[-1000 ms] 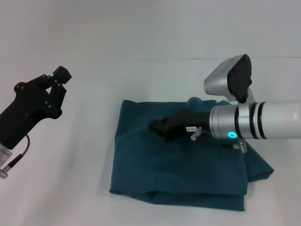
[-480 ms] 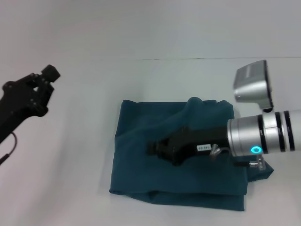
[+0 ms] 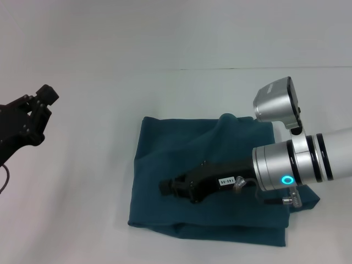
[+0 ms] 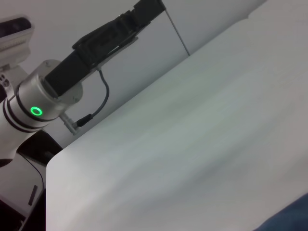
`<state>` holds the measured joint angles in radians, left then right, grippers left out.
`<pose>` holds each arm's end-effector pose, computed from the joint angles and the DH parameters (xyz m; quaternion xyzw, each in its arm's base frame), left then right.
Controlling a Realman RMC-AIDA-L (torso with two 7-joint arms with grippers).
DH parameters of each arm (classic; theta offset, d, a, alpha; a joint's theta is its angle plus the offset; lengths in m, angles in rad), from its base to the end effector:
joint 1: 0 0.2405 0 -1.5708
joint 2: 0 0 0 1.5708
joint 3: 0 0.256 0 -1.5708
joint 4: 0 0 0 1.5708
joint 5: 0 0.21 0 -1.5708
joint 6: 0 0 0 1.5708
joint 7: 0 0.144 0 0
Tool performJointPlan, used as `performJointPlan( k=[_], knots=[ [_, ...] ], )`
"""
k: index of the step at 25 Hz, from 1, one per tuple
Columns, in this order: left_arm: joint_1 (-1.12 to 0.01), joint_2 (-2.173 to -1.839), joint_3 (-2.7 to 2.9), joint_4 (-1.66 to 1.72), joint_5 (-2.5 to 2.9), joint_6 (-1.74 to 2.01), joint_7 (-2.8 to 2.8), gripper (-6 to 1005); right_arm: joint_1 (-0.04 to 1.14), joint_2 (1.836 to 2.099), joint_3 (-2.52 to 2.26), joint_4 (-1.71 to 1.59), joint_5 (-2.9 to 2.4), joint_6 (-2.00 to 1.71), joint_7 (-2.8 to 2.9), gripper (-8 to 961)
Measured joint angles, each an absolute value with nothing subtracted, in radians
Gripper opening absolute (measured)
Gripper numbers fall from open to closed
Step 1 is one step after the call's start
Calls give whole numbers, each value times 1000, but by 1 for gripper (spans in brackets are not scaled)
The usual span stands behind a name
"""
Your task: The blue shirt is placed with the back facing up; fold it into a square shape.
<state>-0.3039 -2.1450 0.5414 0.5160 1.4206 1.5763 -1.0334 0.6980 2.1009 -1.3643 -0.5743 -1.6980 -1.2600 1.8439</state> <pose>-0.3032 0.2888 0.0345 -0.7736 -0.2197 -0.4587 0.3780 0.1791 0.3443 -0.0946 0.9346 -0.3180 -0.1592 0.0116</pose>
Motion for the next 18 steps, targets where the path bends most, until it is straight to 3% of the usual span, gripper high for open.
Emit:
performJointPlan(
  k=[18],
  knots=[
    [-307,-2140,584,519,1445,1575,-1043,41,688,2098,-1472,-537,-1701,-1207,2016,36]
  ],
)
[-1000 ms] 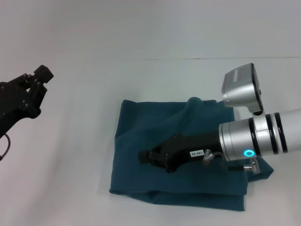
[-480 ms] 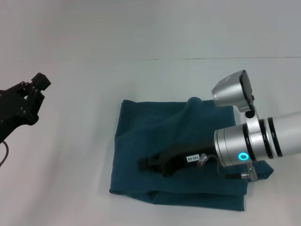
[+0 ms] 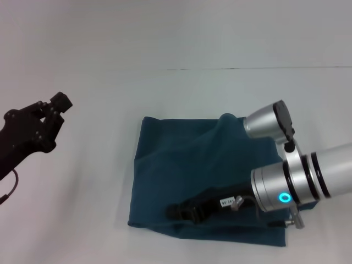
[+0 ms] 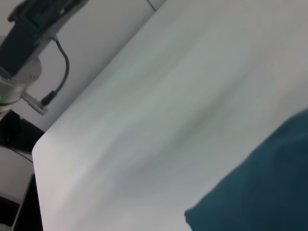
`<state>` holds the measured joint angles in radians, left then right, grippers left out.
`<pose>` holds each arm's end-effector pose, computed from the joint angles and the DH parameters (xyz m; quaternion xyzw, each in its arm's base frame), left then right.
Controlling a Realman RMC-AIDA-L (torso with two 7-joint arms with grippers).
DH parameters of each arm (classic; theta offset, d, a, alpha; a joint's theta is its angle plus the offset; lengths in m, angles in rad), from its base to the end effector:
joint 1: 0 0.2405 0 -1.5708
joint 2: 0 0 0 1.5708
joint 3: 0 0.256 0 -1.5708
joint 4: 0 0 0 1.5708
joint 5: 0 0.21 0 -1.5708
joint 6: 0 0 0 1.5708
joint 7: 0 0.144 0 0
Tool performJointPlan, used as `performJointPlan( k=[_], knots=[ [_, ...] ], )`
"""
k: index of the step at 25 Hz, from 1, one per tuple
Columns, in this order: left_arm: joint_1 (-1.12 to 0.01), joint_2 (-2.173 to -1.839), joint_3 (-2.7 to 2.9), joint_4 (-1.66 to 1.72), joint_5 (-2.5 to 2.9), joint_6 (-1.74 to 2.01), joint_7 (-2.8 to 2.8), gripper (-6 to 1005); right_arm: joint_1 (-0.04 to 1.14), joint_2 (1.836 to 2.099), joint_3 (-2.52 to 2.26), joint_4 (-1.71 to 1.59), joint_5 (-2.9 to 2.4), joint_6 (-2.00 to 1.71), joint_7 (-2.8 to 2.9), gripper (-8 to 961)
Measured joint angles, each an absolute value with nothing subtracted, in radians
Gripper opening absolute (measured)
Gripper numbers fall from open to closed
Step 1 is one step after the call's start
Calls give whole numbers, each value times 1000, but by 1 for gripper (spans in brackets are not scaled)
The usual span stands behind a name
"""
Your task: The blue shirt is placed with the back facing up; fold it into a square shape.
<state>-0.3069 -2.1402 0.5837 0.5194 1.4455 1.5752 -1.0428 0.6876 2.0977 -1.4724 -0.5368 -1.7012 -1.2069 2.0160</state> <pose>-0.2992 0.2890 0.0270 -0.7923 -0.2177 -0.4478 0.3526 0.1967 0.3312 -0.1103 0.9092 -0.4014 -0.1077 0.0255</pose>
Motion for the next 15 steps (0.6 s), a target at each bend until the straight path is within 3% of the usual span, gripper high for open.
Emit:
performJointPlan(
  k=[15],
  knots=[
    [-303,-2149,606,515,1497,1566,-1041,42,617,2102,-1486,-547,-1637,-1267,1903,38]
  ],
)
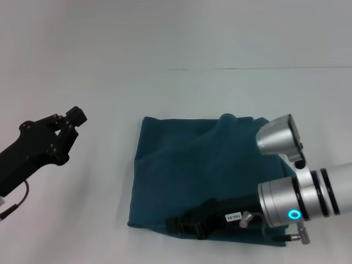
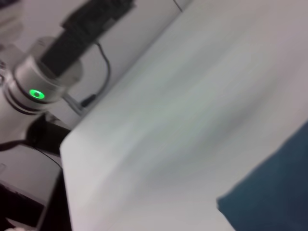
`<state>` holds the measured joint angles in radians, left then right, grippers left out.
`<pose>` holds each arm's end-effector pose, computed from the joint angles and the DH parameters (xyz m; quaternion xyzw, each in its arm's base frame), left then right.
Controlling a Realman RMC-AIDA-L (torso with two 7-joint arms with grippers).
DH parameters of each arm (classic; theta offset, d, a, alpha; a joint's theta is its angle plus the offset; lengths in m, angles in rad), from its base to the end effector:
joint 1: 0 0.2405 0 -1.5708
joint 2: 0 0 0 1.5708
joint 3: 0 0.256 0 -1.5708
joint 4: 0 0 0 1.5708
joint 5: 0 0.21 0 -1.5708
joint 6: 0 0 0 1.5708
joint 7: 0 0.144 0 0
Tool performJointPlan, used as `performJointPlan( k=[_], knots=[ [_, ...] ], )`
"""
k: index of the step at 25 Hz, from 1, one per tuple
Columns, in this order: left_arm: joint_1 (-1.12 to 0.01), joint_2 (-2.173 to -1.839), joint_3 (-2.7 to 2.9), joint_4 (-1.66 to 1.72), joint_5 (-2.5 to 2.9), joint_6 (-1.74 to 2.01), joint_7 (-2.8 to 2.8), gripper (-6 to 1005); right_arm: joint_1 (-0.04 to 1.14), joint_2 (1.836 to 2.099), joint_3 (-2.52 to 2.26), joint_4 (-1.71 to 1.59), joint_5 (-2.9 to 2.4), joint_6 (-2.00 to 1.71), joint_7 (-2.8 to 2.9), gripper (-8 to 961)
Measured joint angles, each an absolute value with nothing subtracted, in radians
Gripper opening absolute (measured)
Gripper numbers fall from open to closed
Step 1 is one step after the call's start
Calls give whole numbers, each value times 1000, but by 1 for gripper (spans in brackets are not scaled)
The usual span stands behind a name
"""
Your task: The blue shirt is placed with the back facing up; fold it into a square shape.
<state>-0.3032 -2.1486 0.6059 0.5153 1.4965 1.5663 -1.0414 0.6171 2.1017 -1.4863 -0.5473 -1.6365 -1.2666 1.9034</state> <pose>-0.2983 0.2845 0.0128 -0.8096 -0.2248 -0.4309 0.3293 0.2051 0.3112 -0.1097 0.9128 -0.3809 -0.1390 0.0486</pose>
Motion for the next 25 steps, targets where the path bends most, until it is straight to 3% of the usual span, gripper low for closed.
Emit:
performJointPlan(
  k=[7,9,15,18,20,25],
  knots=[
    [-302,-2148,606,518,1501,1565,-1038,43,482,2099,-1485,-763,-1618,-1280,1812,39],
    [-304,-2129,611,535,1539,1592,-1043,43,406,2077,-1402,-871,-1678,-1300,1689,40],
    [-310,-2123,660,599,1622,1601,-1044,144,387,2066,-1120,-841,-1766,-1416,1506,41],
    [-325,-2124,693,641,1662,1580,-1039,259,389,2057,-1014,-789,-1776,-1412,1429,41],
    [-342,-2118,703,665,1694,1569,-1052,335,401,2042,-981,-757,-1779,-1406,1421,268],
    [-382,-2063,700,694,1729,1620,-1191,336,453,1993,-952,-714,-1819,-1539,1457,481]
  ],
)
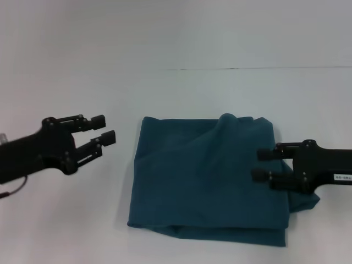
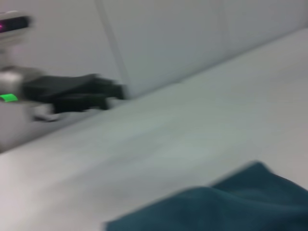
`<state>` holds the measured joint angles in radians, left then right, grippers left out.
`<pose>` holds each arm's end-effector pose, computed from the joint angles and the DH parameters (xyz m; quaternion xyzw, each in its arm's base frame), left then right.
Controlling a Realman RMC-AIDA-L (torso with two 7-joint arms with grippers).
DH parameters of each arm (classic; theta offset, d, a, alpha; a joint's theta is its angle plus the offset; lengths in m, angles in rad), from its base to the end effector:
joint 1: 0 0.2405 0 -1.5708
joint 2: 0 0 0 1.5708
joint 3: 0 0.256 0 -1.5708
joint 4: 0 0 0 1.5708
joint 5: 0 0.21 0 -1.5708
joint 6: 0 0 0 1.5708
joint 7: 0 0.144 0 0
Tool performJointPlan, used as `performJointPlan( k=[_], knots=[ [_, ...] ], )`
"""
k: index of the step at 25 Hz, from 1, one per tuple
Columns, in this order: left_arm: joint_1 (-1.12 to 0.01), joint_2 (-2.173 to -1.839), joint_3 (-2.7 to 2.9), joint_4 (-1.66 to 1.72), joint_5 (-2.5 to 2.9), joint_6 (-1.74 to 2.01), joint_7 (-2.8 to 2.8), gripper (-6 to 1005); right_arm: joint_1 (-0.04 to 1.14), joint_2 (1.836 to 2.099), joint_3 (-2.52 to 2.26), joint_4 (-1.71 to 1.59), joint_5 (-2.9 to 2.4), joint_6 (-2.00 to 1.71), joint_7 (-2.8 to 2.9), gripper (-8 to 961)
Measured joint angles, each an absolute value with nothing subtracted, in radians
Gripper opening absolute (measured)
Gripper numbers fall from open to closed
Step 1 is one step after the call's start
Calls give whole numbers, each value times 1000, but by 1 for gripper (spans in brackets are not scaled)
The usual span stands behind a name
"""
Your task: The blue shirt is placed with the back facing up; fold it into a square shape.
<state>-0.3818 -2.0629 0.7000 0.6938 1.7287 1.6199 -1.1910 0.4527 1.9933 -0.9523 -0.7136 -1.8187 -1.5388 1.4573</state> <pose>-0.2789 0.3071 0.0341 -0.9071 -0.1527 -0.3252 0.2194 0.2685 0.3236 0.0160 -0.9468 0.2121 0.2157 0.1100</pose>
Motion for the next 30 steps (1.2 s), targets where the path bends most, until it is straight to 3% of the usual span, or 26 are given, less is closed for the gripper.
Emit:
performJointPlan(
  k=[2,3,7,16,19,23,24,26,30],
  knots=[
    [-397,-2038,712,707,1748,1626,-1281,336,470,1985,-922,-713,-1823,-1642,1422,553],
    [-430,-2006,742,745,1825,1659,-1448,336,504,1969,-873,-723,-1826,-1788,1347,584],
    [-464,-1990,753,743,1860,1777,-1480,498,523,1959,-871,-721,-1831,-1844,1295,705],
    [-498,-1991,772,743,1930,1752,-1451,565,508,1987,-817,-715,-1841,-1812,1180,948],
    [-522,-2002,787,757,1992,1714,-1453,609,505,1995,-811,-714,-1851,-1769,1199,946],
    [-548,-2040,793,808,2056,1683,-1457,668,503,2008,-808,-713,-1853,-1751,1205,946],
    [-576,-2073,811,842,2083,1643,-1457,730,501,2013,-810,-716,-1854,-1741,1200,946],
    [-596,-2081,817,841,2087,1646,-1456,854,501,2014,-809,-715,-1854,-1737,1197,946],
    [-621,-2093,842,846,2092,1647,-1458,866,501,2017,-812,-713,-1857,-1728,1187,946]
  ],
)
